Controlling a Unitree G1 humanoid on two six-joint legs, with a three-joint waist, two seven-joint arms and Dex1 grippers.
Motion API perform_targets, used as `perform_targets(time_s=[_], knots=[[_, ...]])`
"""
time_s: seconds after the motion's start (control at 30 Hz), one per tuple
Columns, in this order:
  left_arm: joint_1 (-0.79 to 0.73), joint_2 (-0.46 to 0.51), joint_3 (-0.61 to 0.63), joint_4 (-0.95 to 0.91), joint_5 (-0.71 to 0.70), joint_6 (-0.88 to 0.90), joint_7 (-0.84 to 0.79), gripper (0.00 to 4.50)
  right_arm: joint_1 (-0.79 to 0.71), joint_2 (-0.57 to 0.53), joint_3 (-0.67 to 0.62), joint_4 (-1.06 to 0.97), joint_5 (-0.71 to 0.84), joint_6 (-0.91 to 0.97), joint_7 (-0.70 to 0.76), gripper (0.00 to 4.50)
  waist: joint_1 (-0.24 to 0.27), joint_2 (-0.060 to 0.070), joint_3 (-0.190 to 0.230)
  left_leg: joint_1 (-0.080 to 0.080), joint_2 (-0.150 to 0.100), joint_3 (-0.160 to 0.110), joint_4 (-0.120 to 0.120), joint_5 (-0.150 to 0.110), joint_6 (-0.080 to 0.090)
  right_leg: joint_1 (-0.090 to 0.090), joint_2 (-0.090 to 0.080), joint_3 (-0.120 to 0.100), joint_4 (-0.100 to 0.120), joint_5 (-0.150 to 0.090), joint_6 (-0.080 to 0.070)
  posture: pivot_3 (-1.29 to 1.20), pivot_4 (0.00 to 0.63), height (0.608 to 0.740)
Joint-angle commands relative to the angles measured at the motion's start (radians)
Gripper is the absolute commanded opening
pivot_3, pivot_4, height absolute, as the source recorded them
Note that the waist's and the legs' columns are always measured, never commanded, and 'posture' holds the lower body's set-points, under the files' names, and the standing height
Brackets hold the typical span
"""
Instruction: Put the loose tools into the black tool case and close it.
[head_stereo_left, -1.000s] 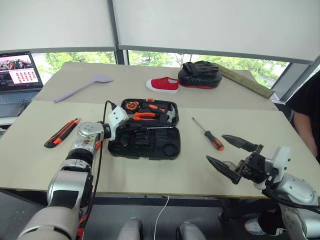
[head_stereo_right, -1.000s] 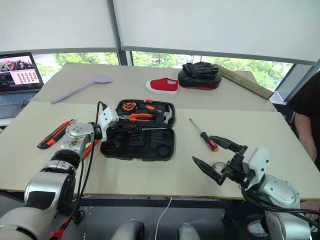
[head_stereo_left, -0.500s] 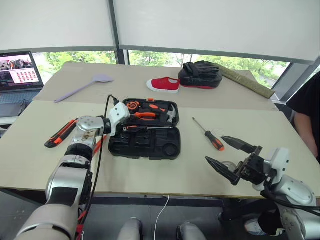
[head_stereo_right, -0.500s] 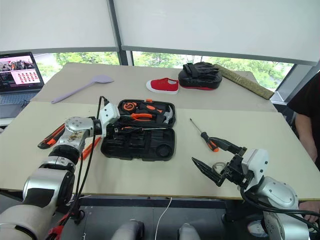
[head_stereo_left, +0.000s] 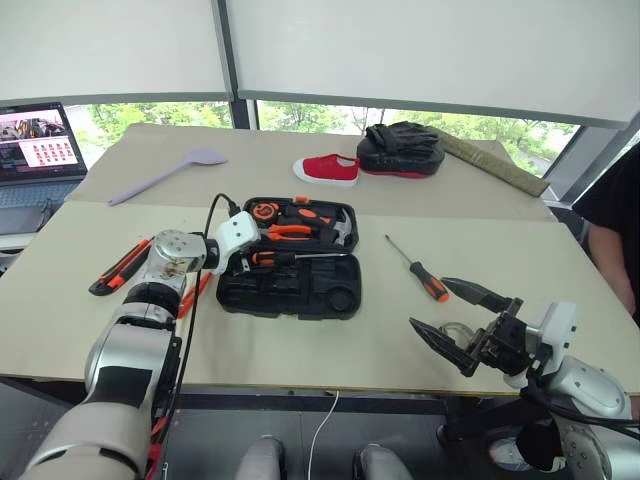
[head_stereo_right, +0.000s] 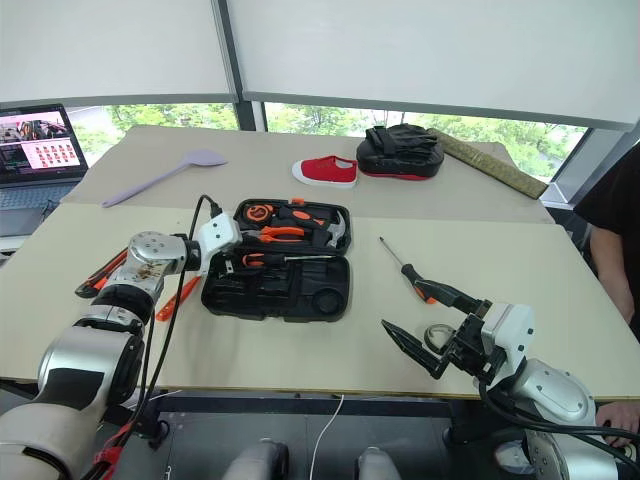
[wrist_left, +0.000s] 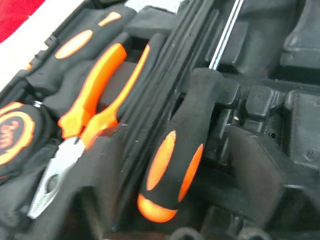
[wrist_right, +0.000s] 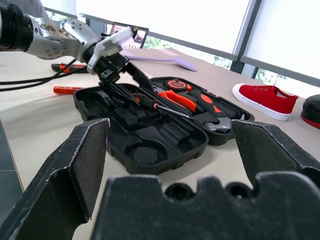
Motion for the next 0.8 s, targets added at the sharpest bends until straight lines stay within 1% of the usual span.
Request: perform_targets(time_s=[0.03,0.1,0.13,0.3,0.43,0.57,0.73,0.8], knots=[[-0.023,0.007,-0.008,0.01,0.017,0.023,0.008,1.39,0.004,-0.003,-0.023,-0.038,0.001,-0.002,-0.014,4.5,0.0,0.0,0.0,0.0,0.0,0.0,0.0,0.0,0.0,0.0,0.0,0.0,0.0,0.0,0.0,0.0,0.15,0.74],[-0.02,0.008,-0.01,0.012,0.02,0.029,0.005,0.84,0.005,-0.002,-0.023,-0.039,0.001,-0.001,-0.016,4.5,-0.001,0.0,0.0,0.0,0.0,0.0,0.0,0.0,0.0,0.0,0.0,0.0,0.0,0.0,0.0,0.0,0.15,0.74],[-0.019,0.009,-0.008,0.012,0.018,0.031,-0.002,0.77,0.006,-0.002,-0.024,-0.04,0.002,-0.002,-0.016,4.5,-0.001,0.0,0.0,0.0,0.0,0.0,0.0,0.0,0.0,0.0,0.0,0.0,0.0,0.0,0.0,0.0,0.15,0.74],[-0.01,0.034,0.027,0.001,-0.017,-0.01,-0.048,0.76,0.0,-0.001,-0.013,-0.035,-0.001,-0.004,-0.019,4.5,-0.002,0.0,0.0,0.0,0.0,0.0,0.0,0.0,0.0,0.0,0.0,0.0,0.0,0.0,0.0,0.0,0.15,0.74],[-0.012,0.088,0.026,-0.01,-0.009,-0.07,-0.082,0.74,-0.001,-0.002,-0.012,-0.031,-0.001,-0.006,-0.019,4.5,-0.006,0.0,0.0,0.0,0.0,0.0,0.0,0.0,0.0,-0.001,0.0,0.0,0.0,0.0,-0.001,0.0,0.15,0.74],[-0.022,0.132,-0.027,-0.018,0.048,-0.202,-0.102,0.74,0.0,0.001,-0.007,-0.024,-0.002,-0.008,-0.013,4.5,-0.003,0.0,0.0,0.0,0.0,0.0,0.0,0.0,0.0,0.0,0.0,0.0,0.0,0.0,-0.001,0.0,0.15,0.74],[-0.038,0.135,-0.083,-0.01,0.107,-0.304,-0.096,0.74,-0.008,0.001,0.003,-0.019,-0.004,-0.009,-0.011,4.5,0.005,0.0,0.0,0.0,0.0,0.0,0.0,0.0,0.0,0.0,-0.001,0.0,-0.001,0.0,-0.001,0.0,0.15,0.74],[-0.045,0.127,-0.119,-0.001,0.154,-0.319,-0.05,0.74,-0.01,-0.002,0.005,-0.018,-0.002,-0.009,-0.008,4.5,0.004,0.0,0.0,0.0,-0.001,0.0,0.0,0.0,0.0,0.0,-0.001,0.0,0.0,0.0,-0.001,0.0,0.15,0.74]])
